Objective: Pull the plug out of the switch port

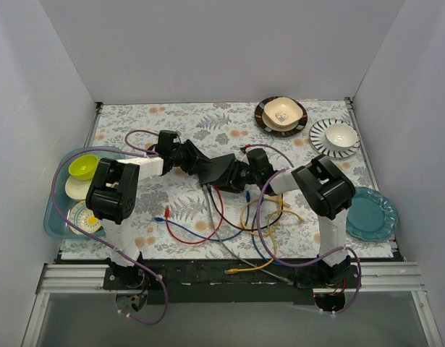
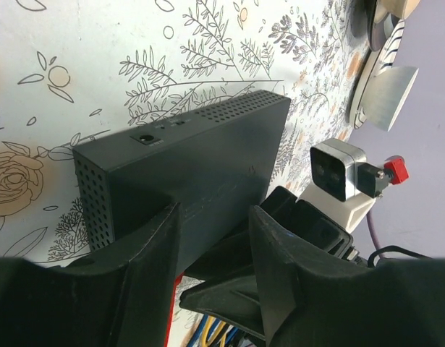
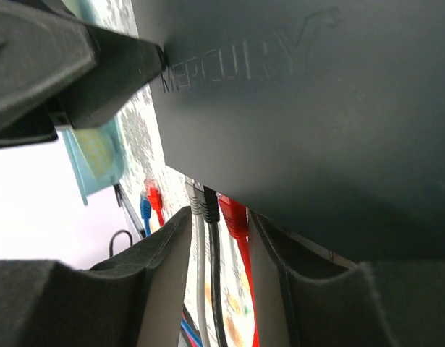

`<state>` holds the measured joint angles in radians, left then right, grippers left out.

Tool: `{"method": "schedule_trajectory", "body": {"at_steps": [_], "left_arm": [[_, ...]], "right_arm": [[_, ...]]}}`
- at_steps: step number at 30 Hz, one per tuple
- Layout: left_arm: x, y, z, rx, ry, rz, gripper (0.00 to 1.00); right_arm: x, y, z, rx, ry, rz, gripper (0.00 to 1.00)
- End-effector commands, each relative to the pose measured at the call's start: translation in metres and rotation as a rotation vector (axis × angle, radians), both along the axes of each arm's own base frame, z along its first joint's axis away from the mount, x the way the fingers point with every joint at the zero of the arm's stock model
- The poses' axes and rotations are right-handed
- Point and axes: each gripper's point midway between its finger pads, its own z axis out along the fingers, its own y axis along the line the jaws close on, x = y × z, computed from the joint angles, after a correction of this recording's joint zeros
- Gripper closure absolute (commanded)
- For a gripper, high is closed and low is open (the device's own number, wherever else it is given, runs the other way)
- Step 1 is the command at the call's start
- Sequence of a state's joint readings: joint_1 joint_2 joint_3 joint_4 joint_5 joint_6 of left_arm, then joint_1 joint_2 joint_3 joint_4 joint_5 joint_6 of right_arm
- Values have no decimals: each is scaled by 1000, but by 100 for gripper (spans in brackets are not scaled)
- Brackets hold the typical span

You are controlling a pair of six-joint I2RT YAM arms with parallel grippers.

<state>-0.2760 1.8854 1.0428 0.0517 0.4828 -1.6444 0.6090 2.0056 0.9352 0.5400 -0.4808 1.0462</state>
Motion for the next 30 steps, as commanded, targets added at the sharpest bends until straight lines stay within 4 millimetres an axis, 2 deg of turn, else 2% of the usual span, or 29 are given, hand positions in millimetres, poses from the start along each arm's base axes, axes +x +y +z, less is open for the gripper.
{"method": "schedule_trajectory", "body": {"at_steps": [1, 11, 16, 20, 24, 27, 30], "left_arm": [[-13, 12, -14, 47, 56, 8, 58], [-17, 12, -15, 39, 54, -9, 59], [-16, 13, -11, 43, 34, -13, 59], [-20, 12, -13, 37, 45, -20, 59], [-22, 12, -12, 34, 48, -22, 59], [-22, 12, -11, 33, 47, -22, 59], [-20, 10, -9, 20, 27, -29, 59]], "right_arm": [[14, 2, -19, 7, 61, -104, 57], [23, 4, -23, 75, 147, -203, 60], [23, -3, -30, 9, 152, -228, 57], [24, -4, -33, 6, 155, -236, 58], [29, 0, -37, -8, 151, -224, 64], [30, 1, -38, -9, 156, -222, 76], [29, 2, -42, -12, 166, -218, 82]]}}
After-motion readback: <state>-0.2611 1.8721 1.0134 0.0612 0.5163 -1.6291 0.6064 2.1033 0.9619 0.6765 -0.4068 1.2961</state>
